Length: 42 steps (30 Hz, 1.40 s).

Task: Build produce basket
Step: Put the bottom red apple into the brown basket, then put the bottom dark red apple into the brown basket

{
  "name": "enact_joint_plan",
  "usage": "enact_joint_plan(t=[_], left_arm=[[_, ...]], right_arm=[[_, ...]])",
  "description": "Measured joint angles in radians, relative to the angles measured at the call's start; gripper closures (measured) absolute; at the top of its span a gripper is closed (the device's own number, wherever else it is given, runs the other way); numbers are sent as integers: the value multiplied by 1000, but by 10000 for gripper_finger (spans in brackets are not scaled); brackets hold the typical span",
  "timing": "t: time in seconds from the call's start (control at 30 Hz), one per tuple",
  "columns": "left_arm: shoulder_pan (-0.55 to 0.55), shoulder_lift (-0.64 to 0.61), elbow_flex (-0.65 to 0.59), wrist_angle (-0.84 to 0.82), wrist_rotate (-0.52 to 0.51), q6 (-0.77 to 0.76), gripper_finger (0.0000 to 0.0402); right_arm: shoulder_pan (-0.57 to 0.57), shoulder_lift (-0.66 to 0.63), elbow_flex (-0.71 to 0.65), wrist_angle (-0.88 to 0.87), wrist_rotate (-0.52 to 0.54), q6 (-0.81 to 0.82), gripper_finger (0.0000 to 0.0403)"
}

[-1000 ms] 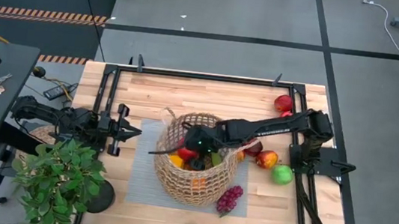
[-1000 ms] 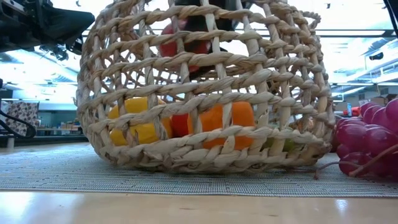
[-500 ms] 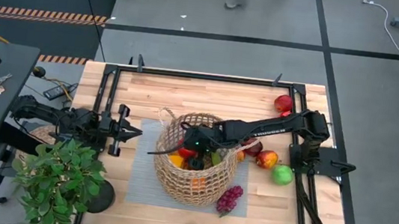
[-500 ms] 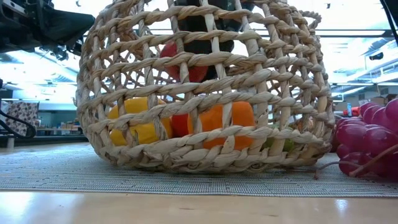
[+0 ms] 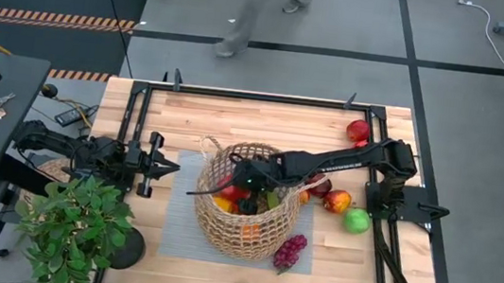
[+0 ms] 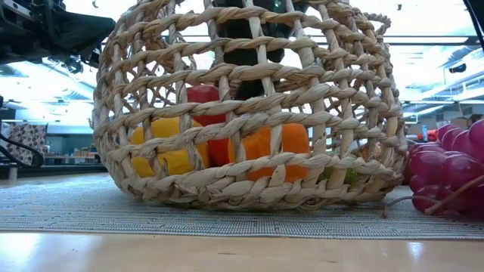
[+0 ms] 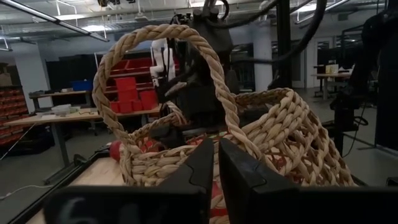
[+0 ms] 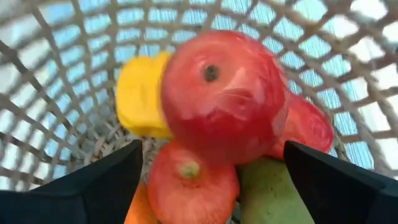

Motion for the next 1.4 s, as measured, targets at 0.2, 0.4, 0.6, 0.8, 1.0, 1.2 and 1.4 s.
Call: enact_joint_plan(t=[0.2,0.4,0.6,0.8,1.0,1.2,1.4], left_arm=[[0,0,0,0,0,0,371],[0,0,0,0,0,0,376],[0,0,0,0,0,0,369],[0,0,0,0,0,0,370],[0,0,0,0,0,0,376],[0,0,0,0,0,0,370],[0,0,0,1,0,0,369]], right_arm=[[-6,-1,120,-106,3,7,11],[-11,-3,310,-298,95,33,17],[24,-4,493,-461,226,31,25],[80,-5,617,-631,286,62,34],[180,-9,634,-879,301,143,39],[317,-46,634,-959,370,249,47],[419,-74,625,-969,369,338,53]])
